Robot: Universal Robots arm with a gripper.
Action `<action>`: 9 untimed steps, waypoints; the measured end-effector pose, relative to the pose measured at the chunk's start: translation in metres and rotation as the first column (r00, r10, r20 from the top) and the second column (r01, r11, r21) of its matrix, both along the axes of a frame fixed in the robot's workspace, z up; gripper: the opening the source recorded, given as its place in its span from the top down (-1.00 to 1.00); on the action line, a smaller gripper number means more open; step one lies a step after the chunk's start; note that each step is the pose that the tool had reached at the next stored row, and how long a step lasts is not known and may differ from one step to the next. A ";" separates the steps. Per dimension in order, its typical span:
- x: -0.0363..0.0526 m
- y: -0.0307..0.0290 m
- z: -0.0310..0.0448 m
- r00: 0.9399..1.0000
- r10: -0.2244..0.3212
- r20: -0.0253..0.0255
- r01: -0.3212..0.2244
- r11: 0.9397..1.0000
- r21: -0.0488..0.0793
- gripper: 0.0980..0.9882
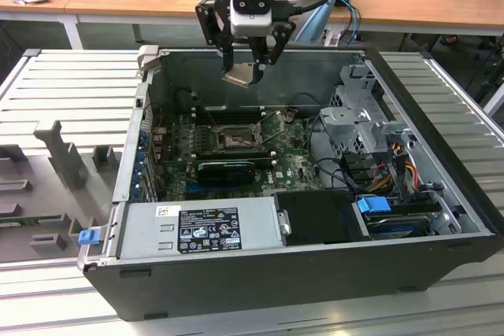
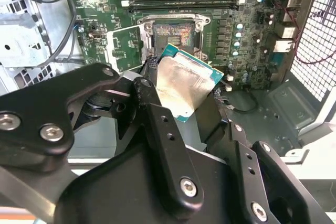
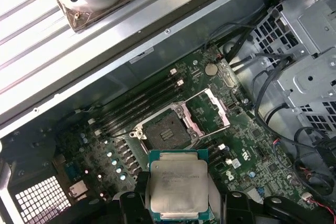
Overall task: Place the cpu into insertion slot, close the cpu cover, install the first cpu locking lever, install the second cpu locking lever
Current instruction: 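Place the cpu into insertion slot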
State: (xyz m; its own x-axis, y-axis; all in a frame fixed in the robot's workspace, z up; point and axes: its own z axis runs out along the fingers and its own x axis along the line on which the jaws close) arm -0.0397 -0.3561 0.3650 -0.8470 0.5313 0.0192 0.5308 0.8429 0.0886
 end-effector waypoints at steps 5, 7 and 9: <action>0.0000 0.0000 0.0000 1.000 -0.026 0.000 0.026 1.000 0.000 0.03; 0.0000 0.0000 -0.0001 0.999 -0.033 0.000 0.033 0.999 0.000 0.03; 0.0000 0.0000 -0.0001 0.999 -0.045 0.000 0.045 0.999 0.000 0.03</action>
State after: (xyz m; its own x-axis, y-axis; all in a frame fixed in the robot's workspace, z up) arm -0.0397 -0.3561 0.3649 -0.8222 0.5689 0.0192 0.5682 0.8181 0.0886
